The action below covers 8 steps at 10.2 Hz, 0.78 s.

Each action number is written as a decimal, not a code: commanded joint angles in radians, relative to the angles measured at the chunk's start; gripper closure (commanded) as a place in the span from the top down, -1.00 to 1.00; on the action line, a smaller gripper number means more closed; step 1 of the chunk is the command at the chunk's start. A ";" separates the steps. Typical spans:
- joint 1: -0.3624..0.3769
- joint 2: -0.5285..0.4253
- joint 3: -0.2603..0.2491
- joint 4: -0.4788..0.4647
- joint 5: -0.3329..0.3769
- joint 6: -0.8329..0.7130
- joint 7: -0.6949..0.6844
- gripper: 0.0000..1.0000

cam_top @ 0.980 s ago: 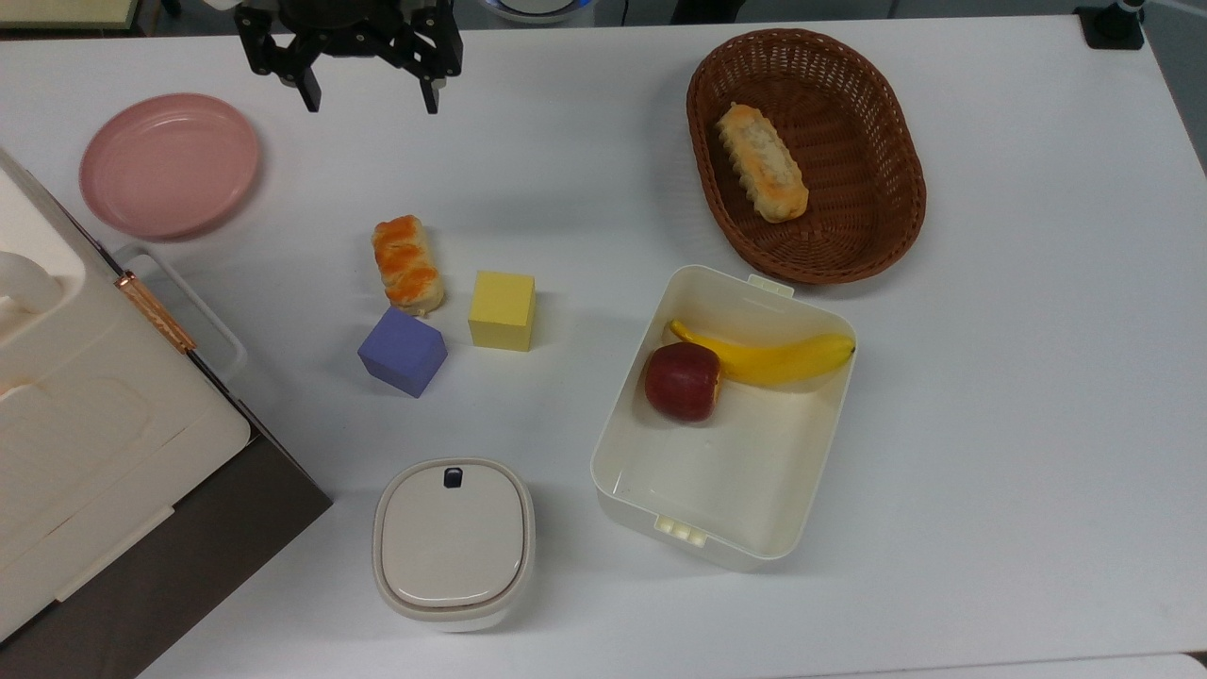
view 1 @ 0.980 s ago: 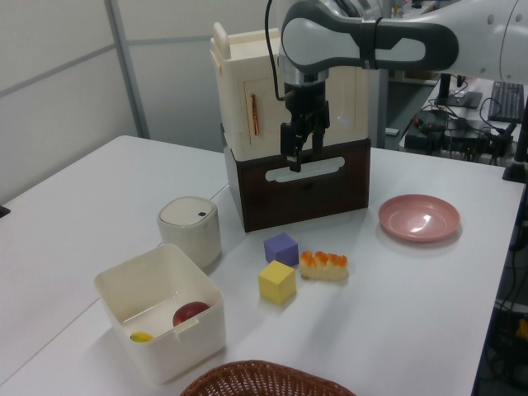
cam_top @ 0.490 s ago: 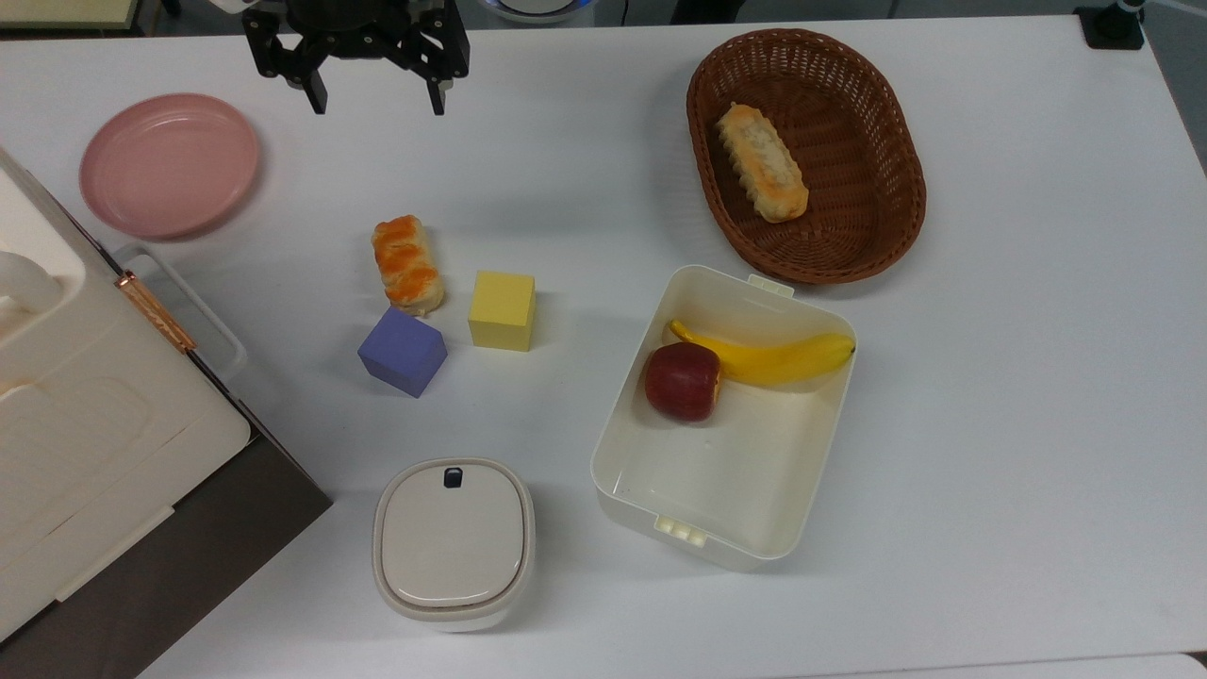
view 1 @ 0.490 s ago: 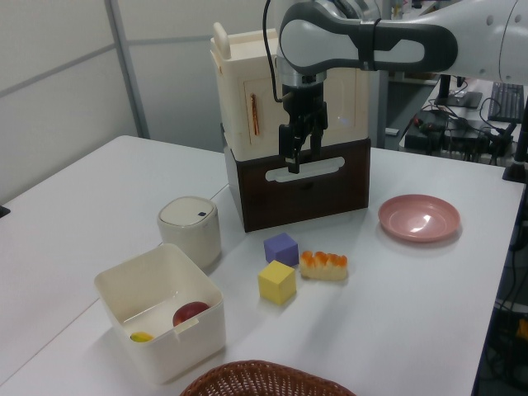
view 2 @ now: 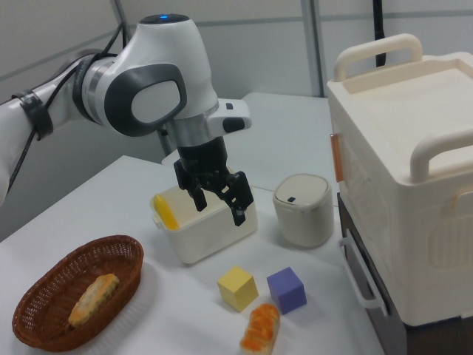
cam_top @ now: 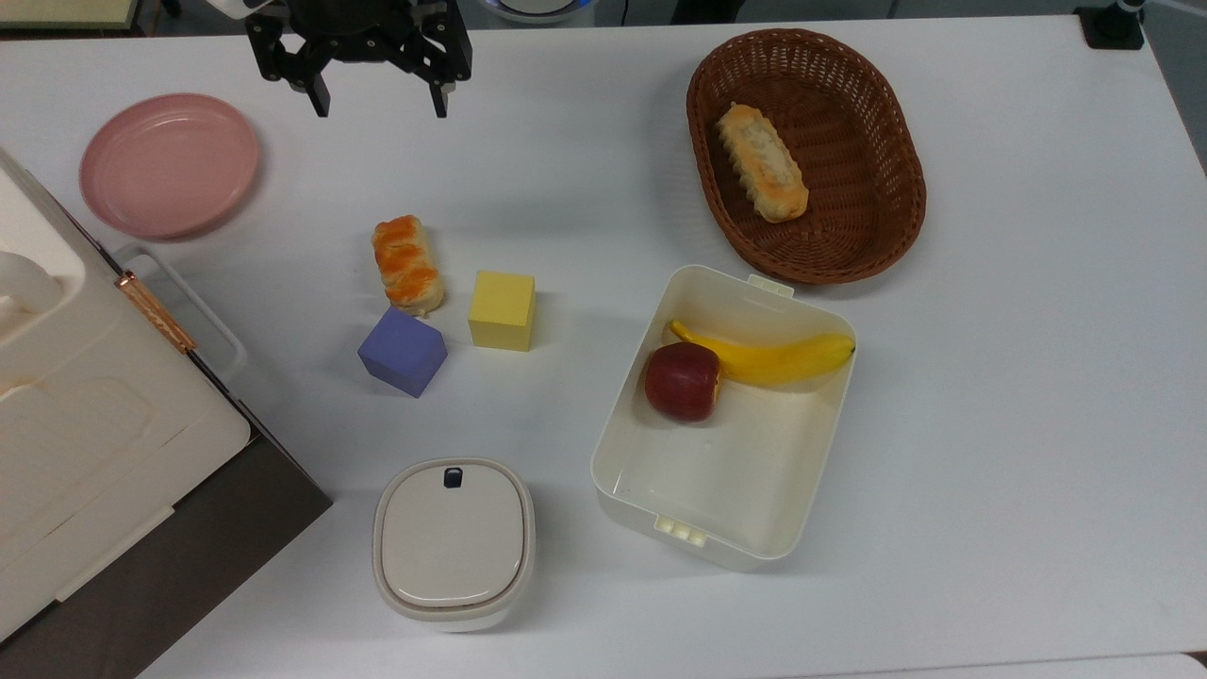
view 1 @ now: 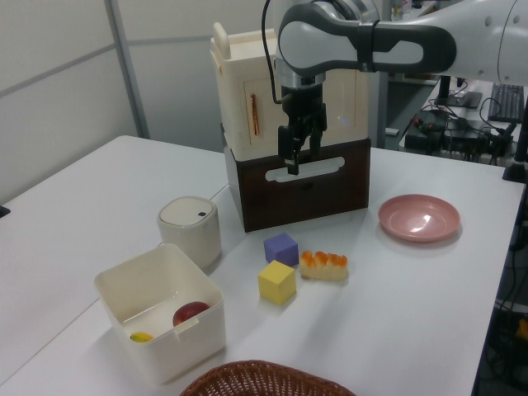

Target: Put the purple cube on a plate

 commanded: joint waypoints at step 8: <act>0.037 0.021 -0.002 0.019 -0.034 -0.006 -0.006 1.00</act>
